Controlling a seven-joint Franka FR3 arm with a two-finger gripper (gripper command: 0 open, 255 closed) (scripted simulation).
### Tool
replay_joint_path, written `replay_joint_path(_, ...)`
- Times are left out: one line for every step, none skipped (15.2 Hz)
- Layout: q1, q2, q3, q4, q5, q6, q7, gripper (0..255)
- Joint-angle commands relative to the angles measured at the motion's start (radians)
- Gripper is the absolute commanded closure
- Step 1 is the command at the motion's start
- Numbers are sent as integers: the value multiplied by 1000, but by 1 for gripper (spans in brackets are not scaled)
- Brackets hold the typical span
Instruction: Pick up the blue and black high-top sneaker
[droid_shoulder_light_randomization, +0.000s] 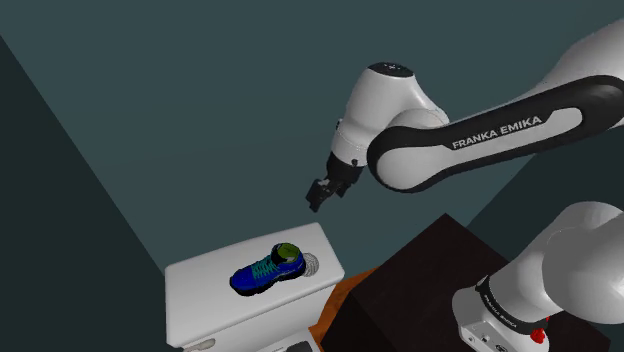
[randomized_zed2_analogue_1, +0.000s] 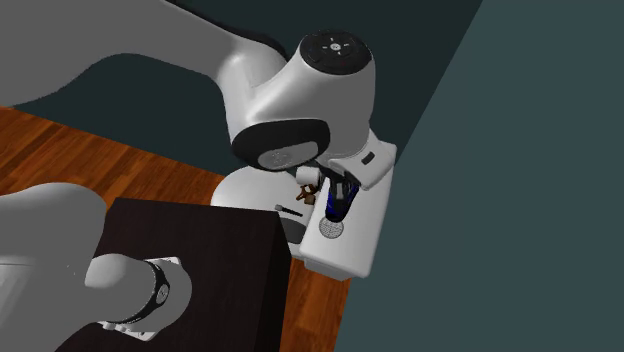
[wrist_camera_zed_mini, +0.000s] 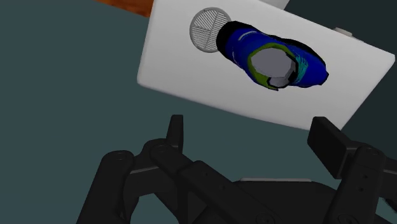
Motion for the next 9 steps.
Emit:
replay_joint_path(5,70,33,11,-22,57,49,0)
replay_joint_path(5,110,46,25,-42,82,76,0)
replay_joint_path(5,151,57,39,-66,105,104,0)
replay_joint_path(6,193,67,55,-93,128,135,0)
replay_joint_path(10,235,74,72,-124,149,168,0)
replay_joint_path(15,278,78,91,-158,168,202,0)
replay_joint_path(24,321,78,111,-193,185,237,0)
replay_joint_path(37,363,75,132,-229,201,273,0)
replay_joint_path(52,405,68,154,-264,215,307,0)
